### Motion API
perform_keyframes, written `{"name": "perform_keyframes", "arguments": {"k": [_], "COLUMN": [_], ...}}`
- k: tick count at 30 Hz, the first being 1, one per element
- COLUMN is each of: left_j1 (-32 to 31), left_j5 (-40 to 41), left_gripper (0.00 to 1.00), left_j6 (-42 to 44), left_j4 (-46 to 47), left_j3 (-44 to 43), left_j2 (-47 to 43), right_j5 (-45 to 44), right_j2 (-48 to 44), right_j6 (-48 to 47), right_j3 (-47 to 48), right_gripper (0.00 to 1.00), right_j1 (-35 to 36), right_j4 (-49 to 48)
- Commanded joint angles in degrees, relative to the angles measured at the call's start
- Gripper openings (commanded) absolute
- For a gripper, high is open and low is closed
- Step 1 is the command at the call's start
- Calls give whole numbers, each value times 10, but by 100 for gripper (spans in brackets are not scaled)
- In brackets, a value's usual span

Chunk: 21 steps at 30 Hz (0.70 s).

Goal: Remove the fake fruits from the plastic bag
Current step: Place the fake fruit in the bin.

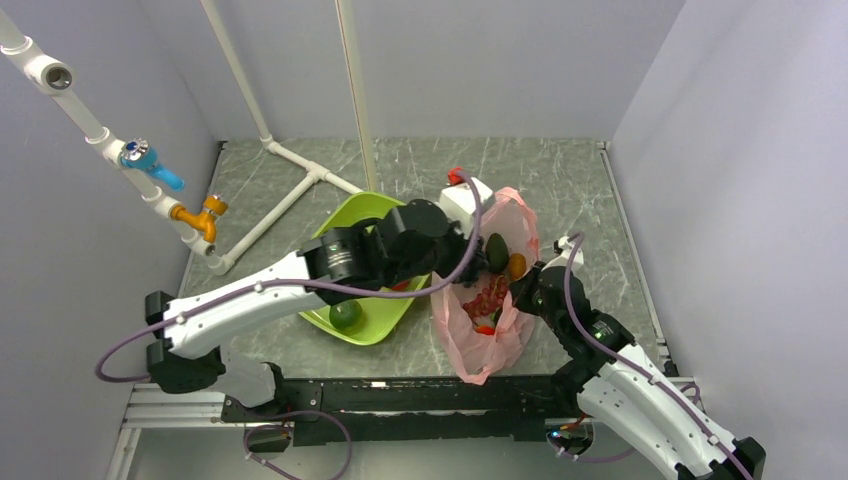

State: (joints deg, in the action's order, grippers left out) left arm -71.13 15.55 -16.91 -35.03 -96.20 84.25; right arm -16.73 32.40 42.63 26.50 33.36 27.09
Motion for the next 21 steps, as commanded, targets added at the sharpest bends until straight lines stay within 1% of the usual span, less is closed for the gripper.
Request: {"name": "perform_keyframes", "arguments": {"k": [1, 4, 8, 10, 12, 15, 18, 21], "left_j1": [20, 49, 116, 152, 187, 236, 264, 292], "left_j5": [92, 109, 115, 116, 106, 66, 76, 80], "left_gripper": [0, 0, 0, 0, 0, 0, 0, 0], "left_j6": [21, 10, -27, -41, -53, -70, -94, -110], "left_j4": [-49, -74, -113, -118, -105, -62, -42, -28], "left_j3": [-23, 15, 89, 134, 187, 263, 309, 332], "left_j2": [-78, -124, -163, -177, -187, -190, -173, -144], "right_j5": [-26, -31, -36, -38, -38, -35, -32, -28], "right_j2": [-8, -7, -10, -13, -13, -15, -17, -21], "right_j6": [-3, -5, -9, -10, -11, -11, -11, -12], "right_j3": [13, 19, 24, 26, 27, 28, 30, 33], "right_gripper": [0, 0, 0, 0, 0, 0, 0, 0], "right_j1": [0, -1, 0, 0, 0, 0, 0, -1], "right_j4": [0, 6, 11, 14, 18, 22, 26, 30]}}
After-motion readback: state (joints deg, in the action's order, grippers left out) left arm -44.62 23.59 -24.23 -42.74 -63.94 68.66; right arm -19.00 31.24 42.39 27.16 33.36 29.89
